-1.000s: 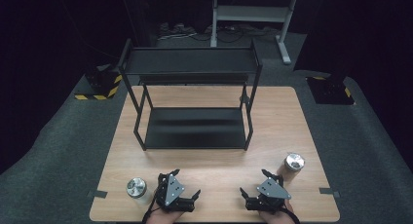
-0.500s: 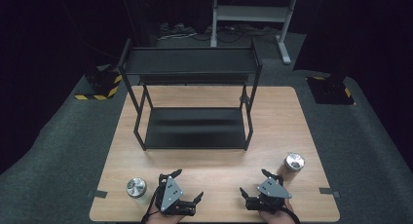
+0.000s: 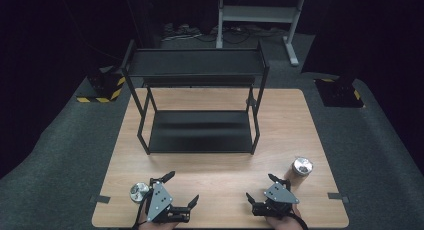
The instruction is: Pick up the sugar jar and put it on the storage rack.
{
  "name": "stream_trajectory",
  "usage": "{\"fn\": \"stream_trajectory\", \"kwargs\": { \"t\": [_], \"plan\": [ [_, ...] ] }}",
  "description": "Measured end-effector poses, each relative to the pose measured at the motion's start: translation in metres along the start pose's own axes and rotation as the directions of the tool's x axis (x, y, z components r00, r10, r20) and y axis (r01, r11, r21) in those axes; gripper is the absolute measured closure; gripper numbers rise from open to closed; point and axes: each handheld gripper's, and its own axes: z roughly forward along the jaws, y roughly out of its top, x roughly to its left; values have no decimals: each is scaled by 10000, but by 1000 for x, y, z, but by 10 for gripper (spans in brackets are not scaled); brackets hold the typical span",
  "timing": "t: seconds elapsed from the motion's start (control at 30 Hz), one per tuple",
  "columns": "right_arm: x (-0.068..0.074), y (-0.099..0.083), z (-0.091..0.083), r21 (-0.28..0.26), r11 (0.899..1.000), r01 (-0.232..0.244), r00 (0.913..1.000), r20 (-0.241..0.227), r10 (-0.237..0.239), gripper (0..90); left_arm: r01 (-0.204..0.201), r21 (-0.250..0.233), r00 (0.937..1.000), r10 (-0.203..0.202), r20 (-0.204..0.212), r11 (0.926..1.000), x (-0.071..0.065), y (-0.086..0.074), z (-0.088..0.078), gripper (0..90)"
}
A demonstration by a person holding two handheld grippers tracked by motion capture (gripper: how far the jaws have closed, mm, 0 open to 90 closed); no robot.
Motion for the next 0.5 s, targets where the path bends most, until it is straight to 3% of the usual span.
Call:
{"fn": "stream_trajectory", "kwargs": {
  "t": [0.5],
  "plan": [
    [0, 0, 0, 11, 10000, 28, 10000, -4, -28, 0, 156, -118, 9954, -166, -942, 9998, 11, -7, -33, 4]
  ]
}}
